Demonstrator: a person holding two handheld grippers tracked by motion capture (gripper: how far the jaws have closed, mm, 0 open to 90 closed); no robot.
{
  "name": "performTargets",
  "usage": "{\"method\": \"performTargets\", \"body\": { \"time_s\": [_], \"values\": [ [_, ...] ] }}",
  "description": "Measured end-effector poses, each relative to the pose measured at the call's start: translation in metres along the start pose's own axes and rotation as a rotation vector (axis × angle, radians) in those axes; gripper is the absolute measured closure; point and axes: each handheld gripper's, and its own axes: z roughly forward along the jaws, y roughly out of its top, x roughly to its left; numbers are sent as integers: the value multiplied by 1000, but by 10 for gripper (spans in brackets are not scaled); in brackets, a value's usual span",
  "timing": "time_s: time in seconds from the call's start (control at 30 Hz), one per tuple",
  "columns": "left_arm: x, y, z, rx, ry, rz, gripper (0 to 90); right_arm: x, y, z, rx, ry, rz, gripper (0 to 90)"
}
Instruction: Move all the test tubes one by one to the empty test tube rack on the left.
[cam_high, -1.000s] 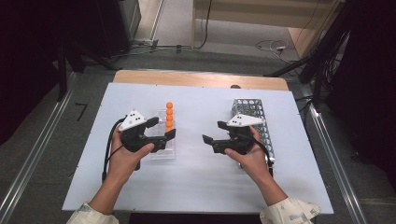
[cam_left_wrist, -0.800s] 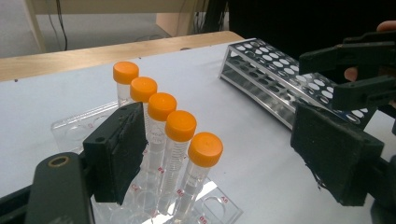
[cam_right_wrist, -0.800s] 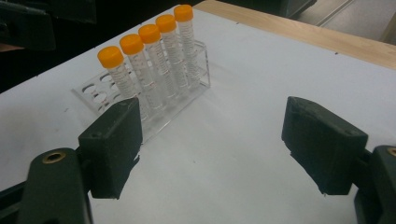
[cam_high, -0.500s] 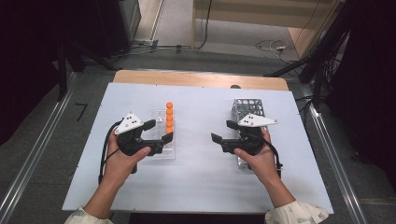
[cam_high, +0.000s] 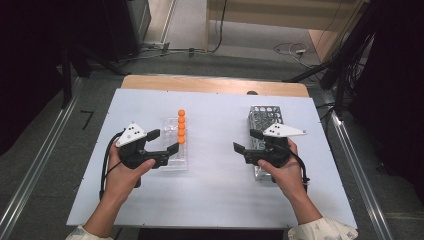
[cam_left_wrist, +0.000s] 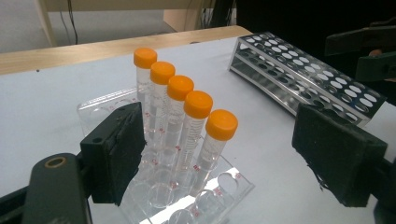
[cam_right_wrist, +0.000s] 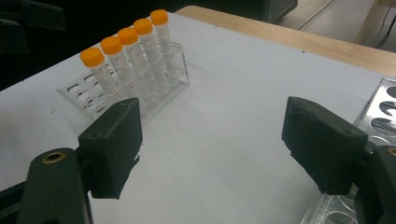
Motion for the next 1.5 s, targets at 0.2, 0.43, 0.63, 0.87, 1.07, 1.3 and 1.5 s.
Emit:
{"method": "performTargets", "body": {
  "time_s": [0.2, 0.43, 0.63, 0.87, 1.07, 1.3, 1.5],
  "values": [
    [1, -4, -3, 9, 7, 5, 178, -4, -2, -6, -5, -14, 6, 188],
    [3, -6, -8, 8, -3, -2, 178, -10, -5, -19, -16, -33, 16, 188],
    [6, -11, -11, 15, 10, -8, 178, -17, -10, -26, -20, -51, 31, 188],
    [9, -15, -16, 12, 12, -23, 177, -22, -15, -36, -24, -65, 46, 189],
    [12, -20, -22, 4, 24, -24, 172, -25, -19, -43, -24, -76, 50, 189],
    [18, -28, -33, -12, 56, -32, 172, -35, -27, -59, -41, -111, 69, 189],
    [32, -40, -46, -18, 114, -58, 170, -53, -43, -85, -61, -184, 115, 189]
  ]
}}
